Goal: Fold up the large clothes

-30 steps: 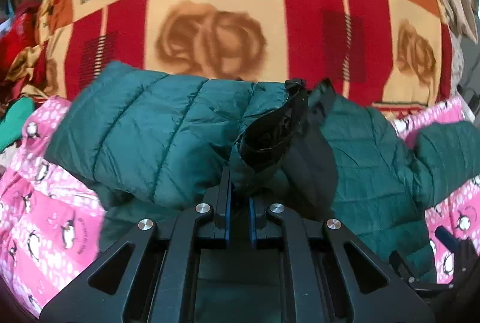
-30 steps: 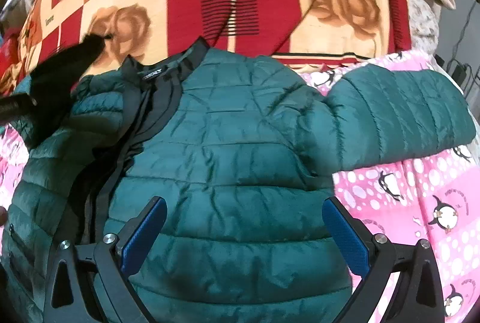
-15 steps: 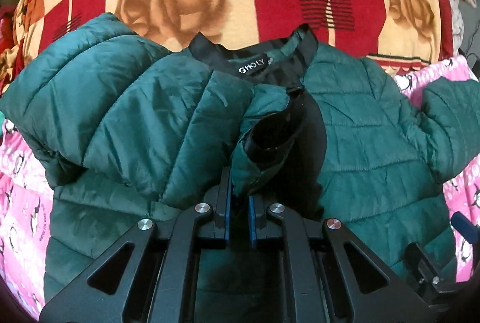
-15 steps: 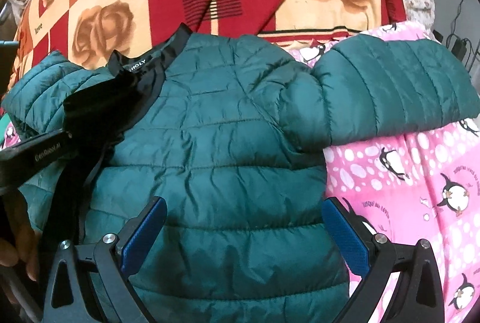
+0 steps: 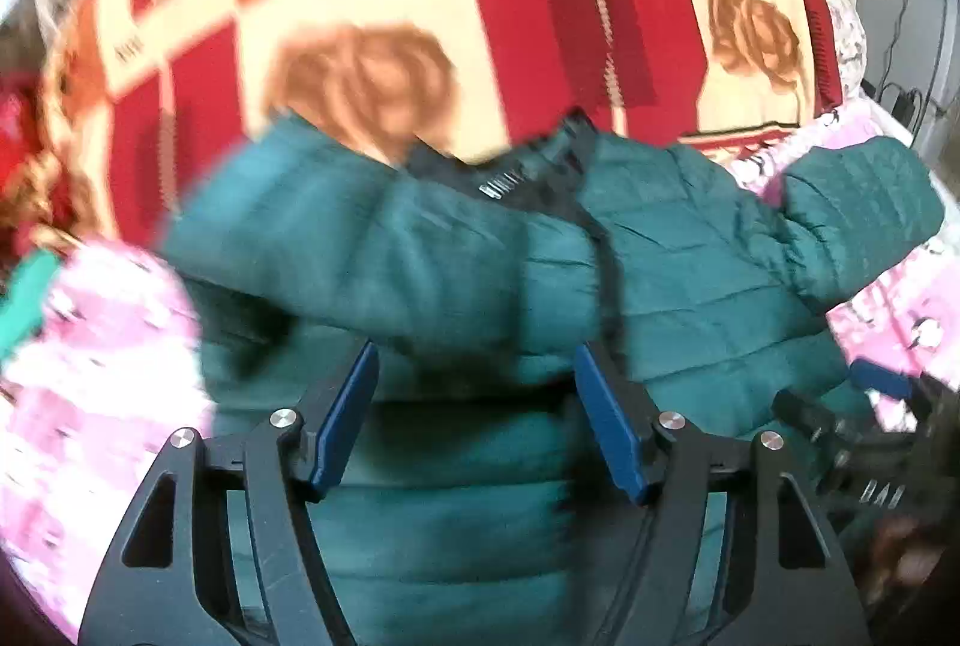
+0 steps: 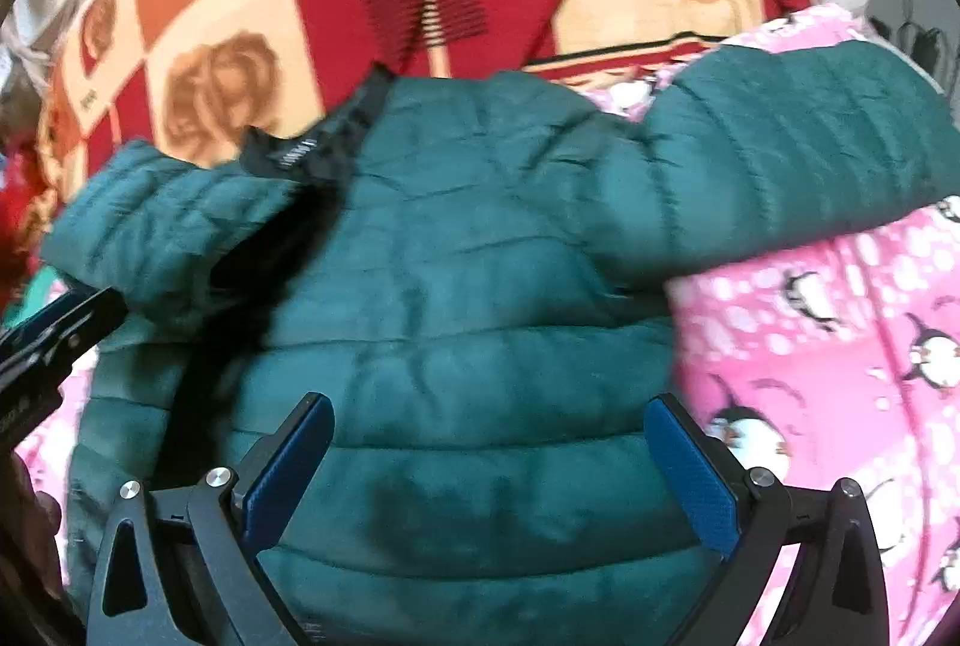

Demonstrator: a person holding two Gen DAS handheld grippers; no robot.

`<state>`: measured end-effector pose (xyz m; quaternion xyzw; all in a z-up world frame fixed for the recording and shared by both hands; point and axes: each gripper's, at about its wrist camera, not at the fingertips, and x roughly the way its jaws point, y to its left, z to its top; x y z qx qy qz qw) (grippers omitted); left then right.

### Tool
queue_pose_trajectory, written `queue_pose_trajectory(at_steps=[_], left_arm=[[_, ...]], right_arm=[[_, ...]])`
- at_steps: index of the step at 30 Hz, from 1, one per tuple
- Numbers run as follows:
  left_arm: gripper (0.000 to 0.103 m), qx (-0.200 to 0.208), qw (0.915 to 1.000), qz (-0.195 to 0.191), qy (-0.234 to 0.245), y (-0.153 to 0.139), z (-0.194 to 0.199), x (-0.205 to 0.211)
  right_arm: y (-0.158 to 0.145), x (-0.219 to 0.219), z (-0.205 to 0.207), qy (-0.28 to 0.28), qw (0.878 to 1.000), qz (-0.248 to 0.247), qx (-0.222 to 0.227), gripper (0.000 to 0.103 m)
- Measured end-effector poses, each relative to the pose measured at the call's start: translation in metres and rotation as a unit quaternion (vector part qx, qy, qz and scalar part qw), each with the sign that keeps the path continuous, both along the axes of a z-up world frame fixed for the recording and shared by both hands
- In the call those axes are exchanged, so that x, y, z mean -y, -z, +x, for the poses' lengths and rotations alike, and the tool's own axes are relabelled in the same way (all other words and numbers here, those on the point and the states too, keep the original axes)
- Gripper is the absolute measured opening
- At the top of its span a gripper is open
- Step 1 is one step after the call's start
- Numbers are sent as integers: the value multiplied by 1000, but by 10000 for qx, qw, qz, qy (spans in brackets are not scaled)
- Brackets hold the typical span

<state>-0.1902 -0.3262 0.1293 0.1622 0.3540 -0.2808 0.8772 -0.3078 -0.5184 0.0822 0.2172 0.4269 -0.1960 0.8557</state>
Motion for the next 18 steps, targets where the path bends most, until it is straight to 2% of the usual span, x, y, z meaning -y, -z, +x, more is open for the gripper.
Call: queue_pose_trajectory(at_steps=[3, 8, 15, 18], left_arm=[[69, 338, 9993, 0, -143, -16, 3, -29], [70, 407, 9966, -194, -695, -28, 30, -81], [71, 291, 9863, -512, -1543, -8, 76, -129], [71, 12, 9828, -606, -1743, 10, 99, -141]], right_arm=[[-6, -11, 13, -177, 9997, 90, 109, 103], [-16, -26, 46, -461, 9980, 266, 339, 103], [-13, -51, 104, -778, 9963, 210, 296, 99], [-2, -56, 125, -788, 9967, 155, 125, 98]])
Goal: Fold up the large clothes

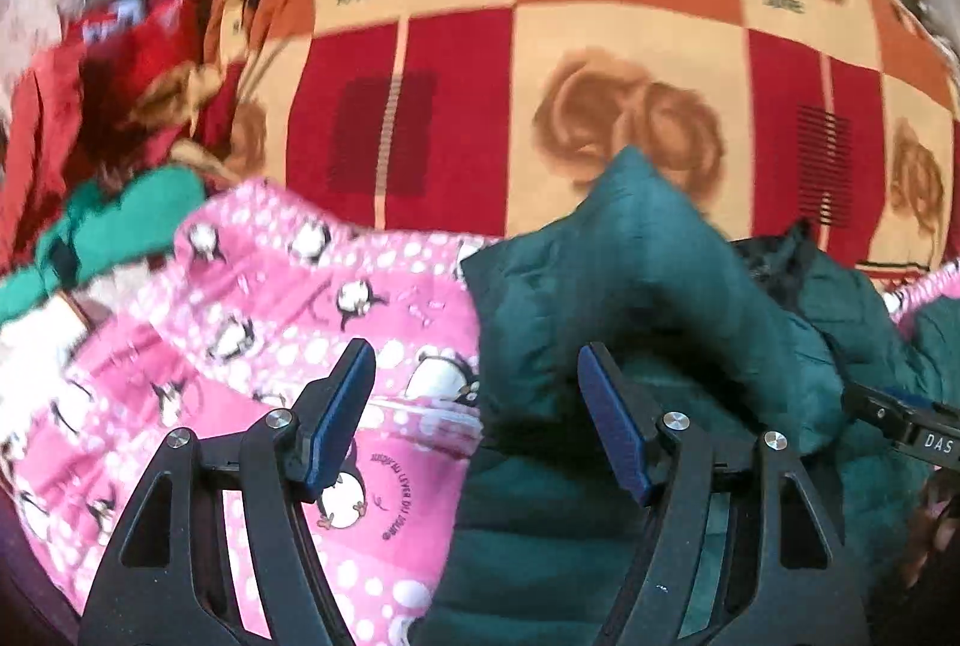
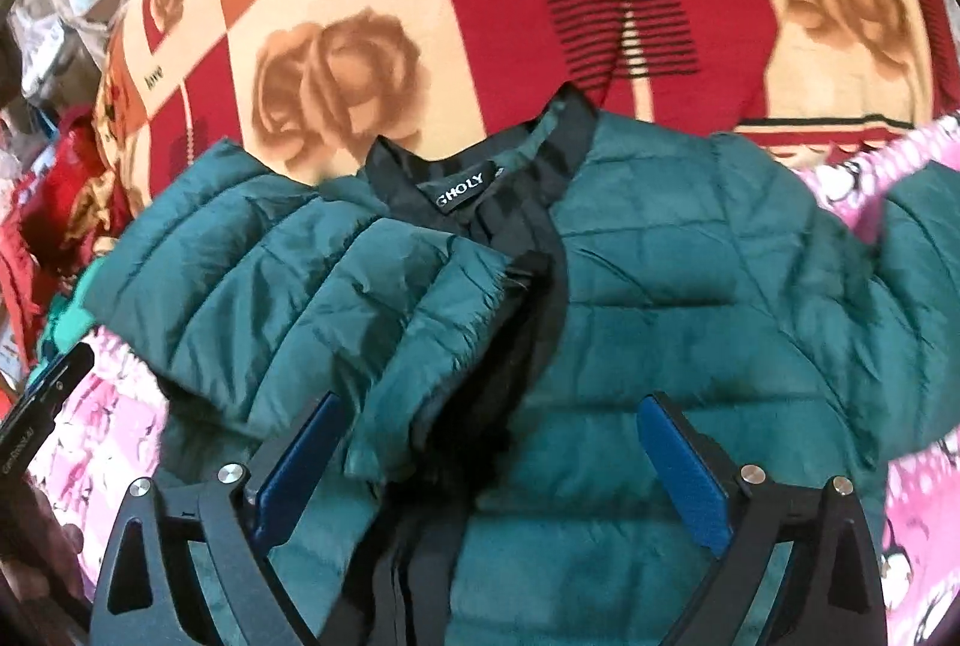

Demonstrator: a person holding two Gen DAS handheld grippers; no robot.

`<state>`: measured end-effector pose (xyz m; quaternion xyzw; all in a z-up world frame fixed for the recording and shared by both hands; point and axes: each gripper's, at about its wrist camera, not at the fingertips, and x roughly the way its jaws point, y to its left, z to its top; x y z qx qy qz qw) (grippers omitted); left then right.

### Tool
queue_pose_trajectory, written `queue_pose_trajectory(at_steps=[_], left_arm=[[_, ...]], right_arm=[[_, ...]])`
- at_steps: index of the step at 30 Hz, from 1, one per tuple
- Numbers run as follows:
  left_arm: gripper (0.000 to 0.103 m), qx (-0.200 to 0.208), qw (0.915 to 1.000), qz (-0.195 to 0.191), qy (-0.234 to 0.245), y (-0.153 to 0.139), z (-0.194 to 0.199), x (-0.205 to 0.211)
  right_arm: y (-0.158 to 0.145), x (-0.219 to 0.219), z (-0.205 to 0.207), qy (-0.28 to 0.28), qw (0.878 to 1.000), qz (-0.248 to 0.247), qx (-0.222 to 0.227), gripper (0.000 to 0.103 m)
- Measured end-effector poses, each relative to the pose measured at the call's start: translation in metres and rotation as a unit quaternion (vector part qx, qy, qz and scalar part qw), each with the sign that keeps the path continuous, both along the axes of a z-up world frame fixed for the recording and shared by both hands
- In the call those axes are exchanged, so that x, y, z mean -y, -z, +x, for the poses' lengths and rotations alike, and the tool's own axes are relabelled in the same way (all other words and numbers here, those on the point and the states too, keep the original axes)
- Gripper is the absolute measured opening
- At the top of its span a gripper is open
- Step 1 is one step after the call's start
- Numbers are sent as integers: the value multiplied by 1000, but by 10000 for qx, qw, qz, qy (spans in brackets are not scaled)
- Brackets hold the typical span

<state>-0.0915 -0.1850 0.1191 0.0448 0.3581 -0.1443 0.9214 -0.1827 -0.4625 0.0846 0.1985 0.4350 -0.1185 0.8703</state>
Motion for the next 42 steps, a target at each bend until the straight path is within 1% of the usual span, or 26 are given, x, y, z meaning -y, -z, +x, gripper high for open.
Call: queue_pose_trajectory(at_steps=[3, 5, 6, 7, 8, 9, 10, 11, 13, 16, 19, 23, 26, 28, 31, 32, 33, 35, 36, 37, 38, 39, 40, 42], left_arm=[[71, -204, 9997, -120, -56, 14, 14, -3], [71, -372, 9992, -130, -79, 23, 22, -3], [71, -422, 9990, -129, -82, 27, 25, -3], [70, -443, 9989, -120, -82, 29, 27, -1], [71, -448, 9989, -111, -83, 30, 27, 0], [71, -449, 9989, -104, -79, 32, 28, 1], [70, -453, 9989, -102, -72, 32, 29, 2], [70, -456, 9989, -99, -66, 32, 28, 3], [70, -456, 9989, -85, -47, 33, 27, 6], [70, -458, 9989, -32, -13, 34, 26, 9], [70, -456, 9989, -61, 6, 33, 24, 10], [70, -476, 9988, -88, 46, 31, 22, 14], [70, -470, 9988, -125, 111, 30, 18, 18], [70, -450, 9988, -130, 153, 28, 16, 21], [71, -478, 9985, -149, 199, 28, 15, 28], [71, -511, 9984, -143, 210, 28, 14, 30], [71, -537, 9982, -144, 220, 28, 15, 32], [70, -543, 9981, -169, 256, 26, 14, 36], [70, -517, 9981, -184, 266, 25, 13, 37], [70, -488, 9982, -207, 275, 23, 13, 39], [71, -484, 9981, -239, 287, 21, 14, 41], [71, -497, 9979, -275, 301, 20, 15, 43], [71, -519, 9976, -331, 324, 18, 18, 47], [71, -514, 9974, -372, 340, 17, 20, 53]], right_arm=[[10, 1, 15, 50, 9999, 74, -91, 98], [16, 1, 20, 47, 9998, 125, -125, 96], [19, 0, 23, 5, 9998, 135, -134, 87], [21, -1, 26, -42, 9998, 142, -167, 71], [24, -2, 29, -105, 9996, 158, -207, 63], [27, -3, 30, -163, 9995, 202, -161, 52], [26, -3, 30, -175, 9996, 209, -85, 46], [25, -4, 29, -191, 9997, 173, 15, 42], [21, -5, 28, -273, 9995, 52, 144, 29], [10, -6, 21, -357, 9985, -254, 314, 22], [-2, 3, 11, -264, 9967, -582, 500, 20], [-13, 31, -8, 81, 9959, -638, 642, 20], [-22, 52, -23, 347, 9933, -884, 655, 20], [-22, 61, -24, 466, 9921, -1005, 587, 15], [-10, 73, -21, 596, 9892, -1304, 297, 15], [-1, 77, -16, 581, 9897, -1308, 97, 15], [7, 81, -12, 579, 9910, -1209, -57, 15], [11, 88, -15, 691, 9933, -929, -68, 15], [8, 91, -19, 770, 9933, -859, -57, 19], [3, 94, -23, 870, 9928, -823, -58, 36], [-1, 96, -26, 971, 9917, -839, -38, 49], [-10, 98, -33, 1083, 9906, -825, 102, 72], [-17, 98, -38, 1123, 9902, -793, 242, 80], [-31, 92, -43, 1095, 9898, -802, 426, 80]])
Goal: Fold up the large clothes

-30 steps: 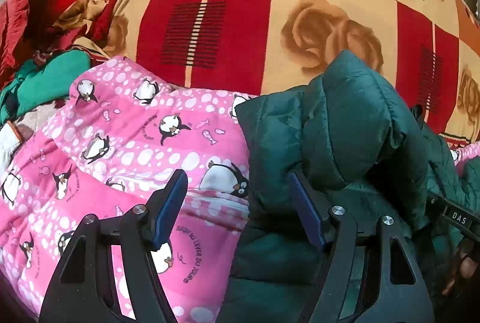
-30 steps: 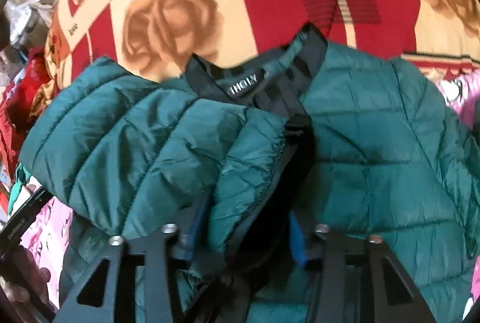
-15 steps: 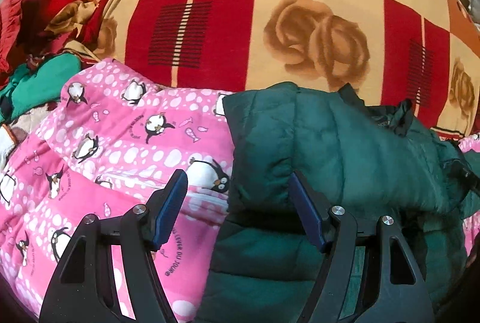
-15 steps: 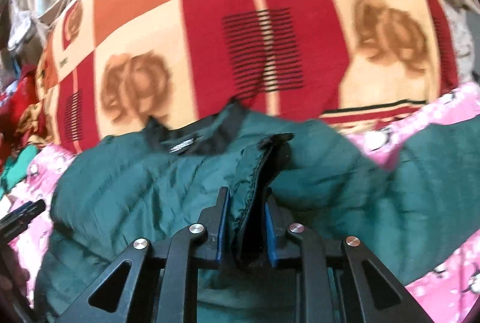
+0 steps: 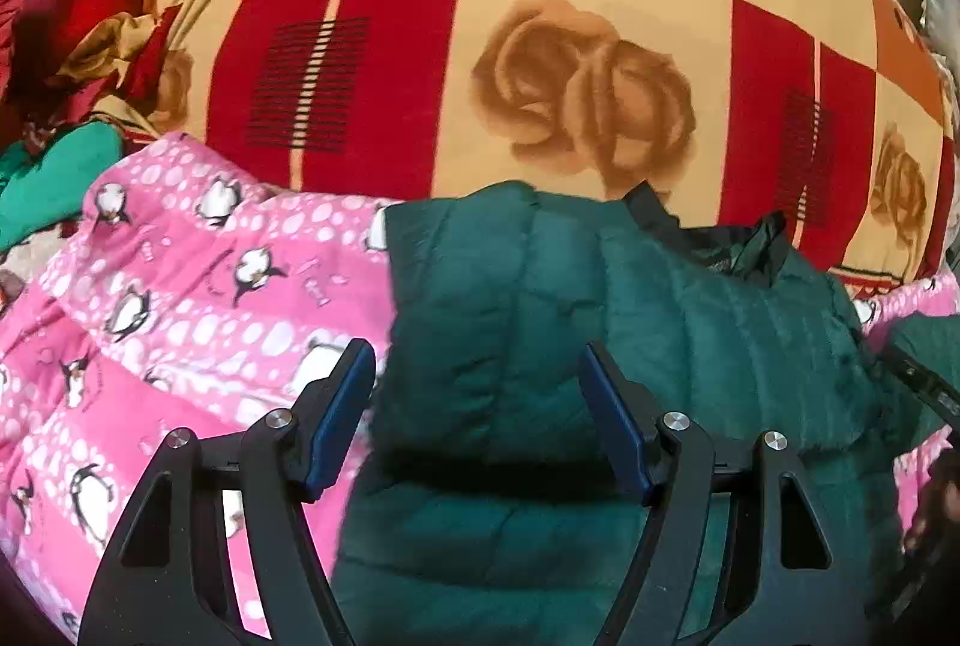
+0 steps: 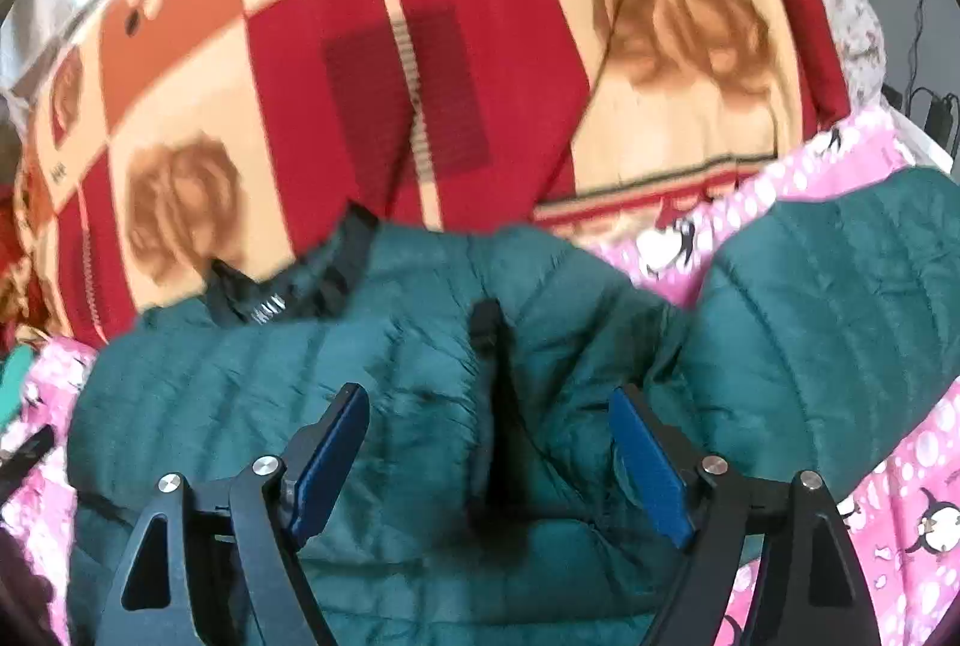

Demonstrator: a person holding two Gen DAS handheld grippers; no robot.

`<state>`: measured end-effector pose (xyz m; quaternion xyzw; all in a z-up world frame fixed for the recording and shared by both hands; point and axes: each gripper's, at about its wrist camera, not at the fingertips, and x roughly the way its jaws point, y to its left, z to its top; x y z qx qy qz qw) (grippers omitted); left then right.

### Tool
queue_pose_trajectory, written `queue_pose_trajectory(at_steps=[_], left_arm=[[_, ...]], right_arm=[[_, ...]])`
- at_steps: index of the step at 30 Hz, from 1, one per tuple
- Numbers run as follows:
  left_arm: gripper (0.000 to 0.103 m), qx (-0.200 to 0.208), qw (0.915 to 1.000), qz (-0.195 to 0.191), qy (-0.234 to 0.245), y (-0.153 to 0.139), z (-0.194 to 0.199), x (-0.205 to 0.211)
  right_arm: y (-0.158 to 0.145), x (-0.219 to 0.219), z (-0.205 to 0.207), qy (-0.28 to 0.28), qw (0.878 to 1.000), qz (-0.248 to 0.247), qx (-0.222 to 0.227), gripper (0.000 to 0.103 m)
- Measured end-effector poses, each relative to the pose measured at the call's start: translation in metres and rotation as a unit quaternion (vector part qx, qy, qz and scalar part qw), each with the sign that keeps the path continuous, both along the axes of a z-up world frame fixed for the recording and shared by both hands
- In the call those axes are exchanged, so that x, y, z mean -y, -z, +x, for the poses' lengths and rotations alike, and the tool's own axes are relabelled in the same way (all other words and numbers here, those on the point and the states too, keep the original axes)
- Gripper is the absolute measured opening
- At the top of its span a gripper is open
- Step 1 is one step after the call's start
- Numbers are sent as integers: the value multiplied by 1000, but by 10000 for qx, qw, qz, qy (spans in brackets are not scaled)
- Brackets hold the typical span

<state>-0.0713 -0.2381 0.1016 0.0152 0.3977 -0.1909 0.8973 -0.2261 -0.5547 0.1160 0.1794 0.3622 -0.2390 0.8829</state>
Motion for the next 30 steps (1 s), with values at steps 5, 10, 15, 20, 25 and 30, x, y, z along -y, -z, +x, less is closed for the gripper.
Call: queue_pose_trajectory(at_steps=[5, 10, 15, 20, 25, 30], left_arm=[[71, -121, 9999, 30, 53, 13, 11, 24], [71, -190, 9991, 365, 52, 34, 17, 40], [77, -63, 9989, 463, 104, 42, 14, 44], [78, -39, 9986, 511, 98, 45, 14, 46], [78, 2, 9985, 543, 91, 46, 12, 46], [78, 24, 9985, 544, 102, 46, 12, 46]], right_arm=[[-9, -31, 26, -864, 9961, 141, 49, 80], [23, -47, 65, -1278, 9910, 160, -357, 80], [62, -33, 75, -1057, 9913, 395, -684, 80], [45, -34, 65, -1056, 9914, 358, -692, 80], [26, -41, 38, -1075, 9928, 230, -487, 80], [50, -39, 39, -1076, 9907, 202, -811, 81]])
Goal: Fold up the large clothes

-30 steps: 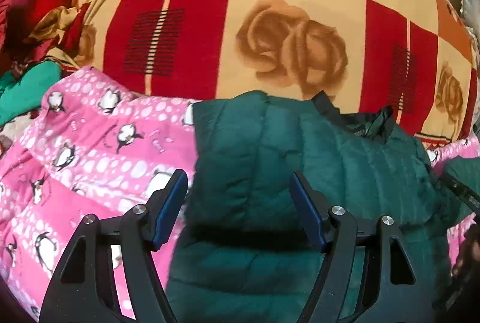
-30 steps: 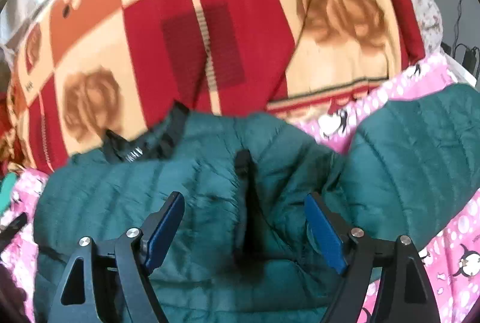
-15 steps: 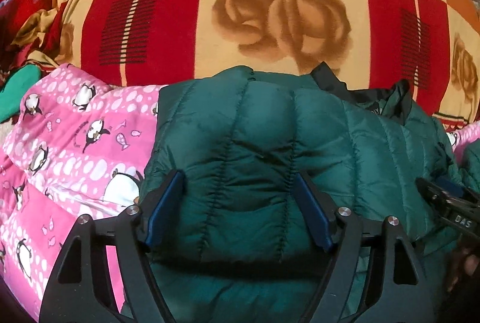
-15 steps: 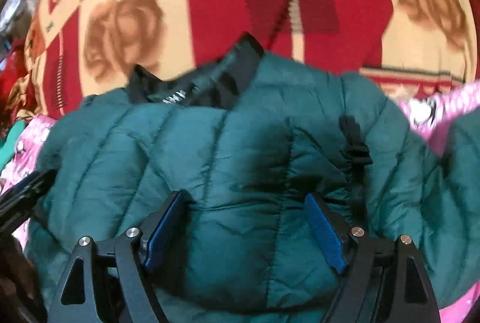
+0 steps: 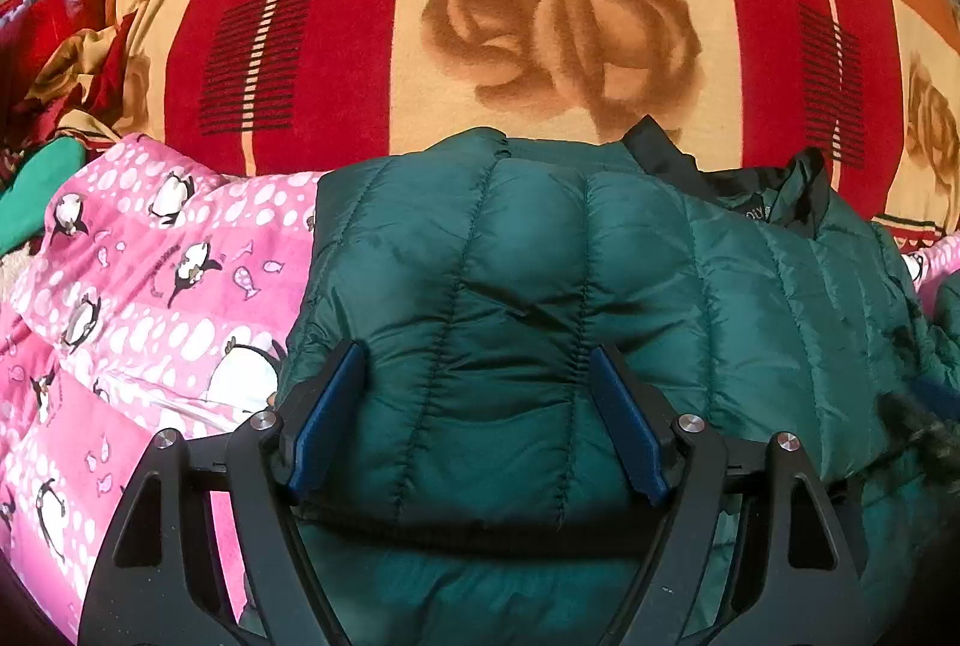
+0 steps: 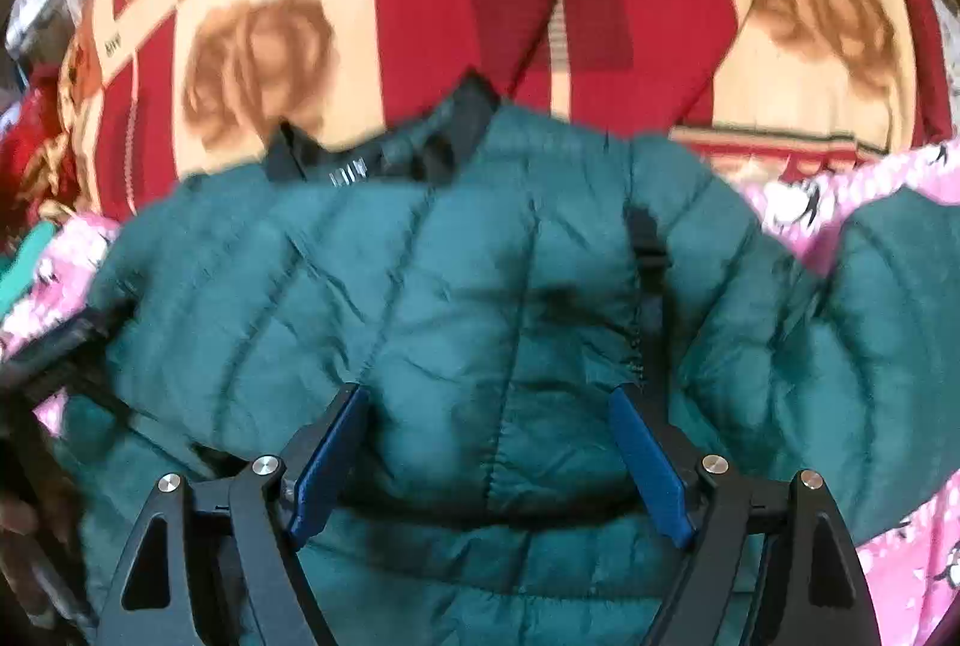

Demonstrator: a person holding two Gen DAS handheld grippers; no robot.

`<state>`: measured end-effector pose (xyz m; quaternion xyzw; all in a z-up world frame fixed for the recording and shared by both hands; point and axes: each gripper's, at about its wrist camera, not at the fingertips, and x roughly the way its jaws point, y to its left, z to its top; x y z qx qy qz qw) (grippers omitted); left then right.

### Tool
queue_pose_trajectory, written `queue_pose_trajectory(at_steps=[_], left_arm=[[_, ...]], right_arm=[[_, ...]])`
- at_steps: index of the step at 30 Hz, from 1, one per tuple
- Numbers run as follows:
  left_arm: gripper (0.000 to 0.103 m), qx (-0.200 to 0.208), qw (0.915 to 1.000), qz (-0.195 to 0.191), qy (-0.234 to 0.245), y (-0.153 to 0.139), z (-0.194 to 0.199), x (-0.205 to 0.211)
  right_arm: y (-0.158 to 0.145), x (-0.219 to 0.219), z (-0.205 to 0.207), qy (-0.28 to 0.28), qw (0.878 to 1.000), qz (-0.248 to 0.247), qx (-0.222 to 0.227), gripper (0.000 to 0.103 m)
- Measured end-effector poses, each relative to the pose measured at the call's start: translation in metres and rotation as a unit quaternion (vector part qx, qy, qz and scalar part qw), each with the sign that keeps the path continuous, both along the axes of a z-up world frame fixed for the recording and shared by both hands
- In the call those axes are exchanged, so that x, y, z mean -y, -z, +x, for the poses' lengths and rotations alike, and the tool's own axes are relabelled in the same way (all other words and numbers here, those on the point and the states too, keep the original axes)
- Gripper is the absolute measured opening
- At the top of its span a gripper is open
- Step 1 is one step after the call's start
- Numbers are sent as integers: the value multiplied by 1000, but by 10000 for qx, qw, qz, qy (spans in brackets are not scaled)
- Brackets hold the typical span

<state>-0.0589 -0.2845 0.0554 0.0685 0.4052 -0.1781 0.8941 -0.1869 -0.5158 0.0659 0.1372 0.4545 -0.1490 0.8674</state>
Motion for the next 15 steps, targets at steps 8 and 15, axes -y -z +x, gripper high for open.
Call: queue_pose_trajectory(at_steps=[8, 15], left_arm=[[78, -31, 9999, -135, 32, -19, -20, -7], [78, 135, 9994, -277, 157, -44, -49, -3]], right_arm=[[-11, -8, -7, 19, 9999, -159, -43, 81], [-34, -14, -30, 203, 9995, -173, 159, 81]])
